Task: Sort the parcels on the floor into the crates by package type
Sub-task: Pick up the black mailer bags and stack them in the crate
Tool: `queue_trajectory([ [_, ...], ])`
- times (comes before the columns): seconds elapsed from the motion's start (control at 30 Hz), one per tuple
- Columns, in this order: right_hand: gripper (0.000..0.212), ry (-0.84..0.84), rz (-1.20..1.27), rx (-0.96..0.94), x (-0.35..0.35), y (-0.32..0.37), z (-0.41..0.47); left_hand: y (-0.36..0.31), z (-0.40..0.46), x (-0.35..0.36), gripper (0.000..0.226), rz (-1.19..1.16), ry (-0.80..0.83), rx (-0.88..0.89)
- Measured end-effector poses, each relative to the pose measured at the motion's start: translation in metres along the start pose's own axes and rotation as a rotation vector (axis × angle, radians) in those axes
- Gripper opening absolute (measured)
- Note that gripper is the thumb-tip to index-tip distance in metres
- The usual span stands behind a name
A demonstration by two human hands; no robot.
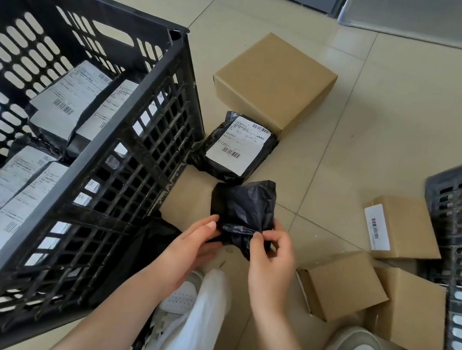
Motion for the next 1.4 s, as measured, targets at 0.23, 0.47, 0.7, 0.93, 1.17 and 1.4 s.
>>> queue_trajectory([
  [0.23, 0.013, -0.022, -0.200, -0.364, -0.007, 0.026, -0.023, 0.003, 0.005, 0.022, 0.062, -0.252, 0.113, -0.186],
  [0.47, 0.009, 0.146, -0.427, -0.603, 0.009, 0.007, -0.049, 0.004, 0.001, 0.020, 0.086, -0.514, 0.078, -0.282],
  [0.7, 0.005, 0.161, -0.383, -0.549, 0.000, 0.003, -0.043, -0.002, -0.011, 0.029, 0.055, -0.537, 0.154, -0.270],
  [0.93, 0.018, 0.112, -0.269, -0.338, -0.008, -0.001, -0.029, 0.008, -0.019, 0.028, 0.050, -0.510, 0.144, -0.269],
  [1.17, 0.017, -0.020, 0.076, -0.121, -0.016, 0.014, -0.011, 0.008, -0.023, 0.017, 0.053, -0.429, 0.043, -0.198],
  [1.4, 0.065, 0.112, 0.036, 0.102, 0.000, 0.009, 0.001, -0.020, -0.018, 0.016, 0.044, -0.439, 0.032, -0.059],
])
Point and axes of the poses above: each hand's wrist, its own z-axis towards the middle knuckle, its own x-axis out of the palm, y = z × x, the point moved 7 cm from there along z, towards the middle knuckle, and after that the axes turned 14 degrees about x, right-handed, at the moved point
